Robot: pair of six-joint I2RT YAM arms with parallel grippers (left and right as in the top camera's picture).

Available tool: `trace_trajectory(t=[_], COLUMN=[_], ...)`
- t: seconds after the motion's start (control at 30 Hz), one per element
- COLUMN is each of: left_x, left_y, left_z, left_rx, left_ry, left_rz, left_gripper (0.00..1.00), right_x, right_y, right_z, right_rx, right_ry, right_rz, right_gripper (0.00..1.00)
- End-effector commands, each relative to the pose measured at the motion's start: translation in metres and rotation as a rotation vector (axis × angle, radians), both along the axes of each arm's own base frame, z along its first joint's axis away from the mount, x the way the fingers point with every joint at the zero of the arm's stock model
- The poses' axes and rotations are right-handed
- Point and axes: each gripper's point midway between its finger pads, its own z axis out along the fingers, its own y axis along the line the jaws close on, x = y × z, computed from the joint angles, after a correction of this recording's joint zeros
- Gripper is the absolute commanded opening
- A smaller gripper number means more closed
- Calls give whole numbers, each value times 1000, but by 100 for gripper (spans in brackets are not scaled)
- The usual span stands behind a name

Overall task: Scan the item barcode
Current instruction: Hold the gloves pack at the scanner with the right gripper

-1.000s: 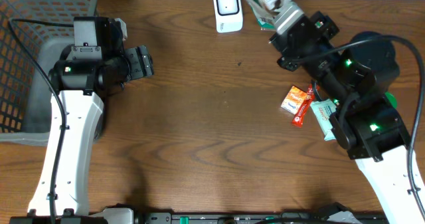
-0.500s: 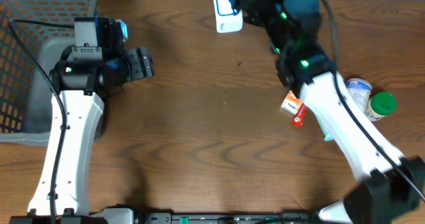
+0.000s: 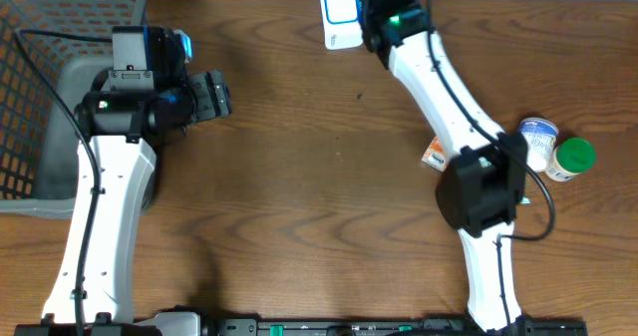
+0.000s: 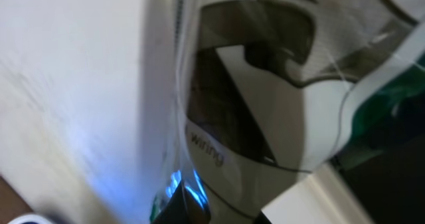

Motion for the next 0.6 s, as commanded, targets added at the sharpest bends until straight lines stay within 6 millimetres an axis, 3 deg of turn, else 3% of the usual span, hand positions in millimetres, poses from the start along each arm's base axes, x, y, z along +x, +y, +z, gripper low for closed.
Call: trace_trajectory(t=[0.0, 0.17, 0.33, 0.57], left_x=[0, 0, 0, 0], left_y=[1, 1, 1, 1], left_z=[-1, -1, -1, -1], left_rx=[4, 4, 4, 4], left_ry=[1, 1, 1, 1], left_rz=[-5, -5, -5, -5], left_gripper=[84, 84, 84, 85], right_x=[24, 37, 35, 32], right_y=[5, 7, 12, 23], right_z=[-67, -132, -180, -175], right_rx=[-100, -195, -229, -166], right_ry=[34, 94, 191, 184], right_rz=[-43, -49, -46, -36], right_gripper=[1, 1, 1, 1])
